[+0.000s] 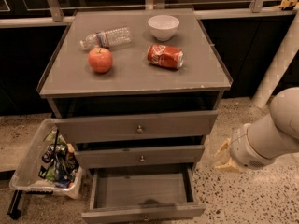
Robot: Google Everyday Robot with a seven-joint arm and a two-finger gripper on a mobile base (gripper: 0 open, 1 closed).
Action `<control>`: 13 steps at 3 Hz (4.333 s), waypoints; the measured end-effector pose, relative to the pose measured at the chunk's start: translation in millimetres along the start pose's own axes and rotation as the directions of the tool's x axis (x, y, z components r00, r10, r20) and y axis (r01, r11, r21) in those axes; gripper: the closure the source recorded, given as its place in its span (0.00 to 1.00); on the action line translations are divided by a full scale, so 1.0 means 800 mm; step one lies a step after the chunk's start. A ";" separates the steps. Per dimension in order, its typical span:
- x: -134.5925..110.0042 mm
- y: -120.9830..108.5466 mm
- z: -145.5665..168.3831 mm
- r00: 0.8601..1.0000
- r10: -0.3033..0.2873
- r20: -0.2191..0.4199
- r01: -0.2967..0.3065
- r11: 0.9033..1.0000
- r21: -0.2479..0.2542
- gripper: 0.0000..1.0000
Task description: Close bottom drawer
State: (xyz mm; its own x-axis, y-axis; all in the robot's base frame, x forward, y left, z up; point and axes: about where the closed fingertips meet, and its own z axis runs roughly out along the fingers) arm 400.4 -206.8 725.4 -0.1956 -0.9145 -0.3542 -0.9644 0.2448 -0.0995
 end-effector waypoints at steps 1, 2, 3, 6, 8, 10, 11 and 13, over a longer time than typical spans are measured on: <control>0.000 0.000 0.000 1.000 0.000 0.000 0.000 1.000 0.000 1.00; -0.002 0.007 0.025 1.000 0.021 0.022 -0.020 0.999 -0.046 1.00; 0.005 0.010 0.099 0.996 0.080 0.037 -0.075 0.989 -0.124 1.00; 0.070 0.041 0.335 0.949 0.256 0.183 -0.210 0.949 -0.236 1.00; 0.074 0.047 0.375 0.945 0.273 0.179 -0.224 0.941 -0.253 1.00; 0.103 0.050 0.490 0.923 0.307 0.231 -0.245 0.933 -0.262 1.00; 0.117 0.049 0.540 0.909 0.323 0.263 -0.259 0.933 -0.250 1.00; 0.123 0.083 0.624 0.926 0.317 0.204 -0.277 0.939 -0.205 1.00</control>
Offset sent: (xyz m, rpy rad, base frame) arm -0.0023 0.0213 -0.0457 0.0846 0.1048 -0.0051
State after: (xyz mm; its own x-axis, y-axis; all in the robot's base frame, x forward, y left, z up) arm 405.9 -119.9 219.6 -0.4509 -0.7032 -0.5498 -0.8878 0.4168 0.1951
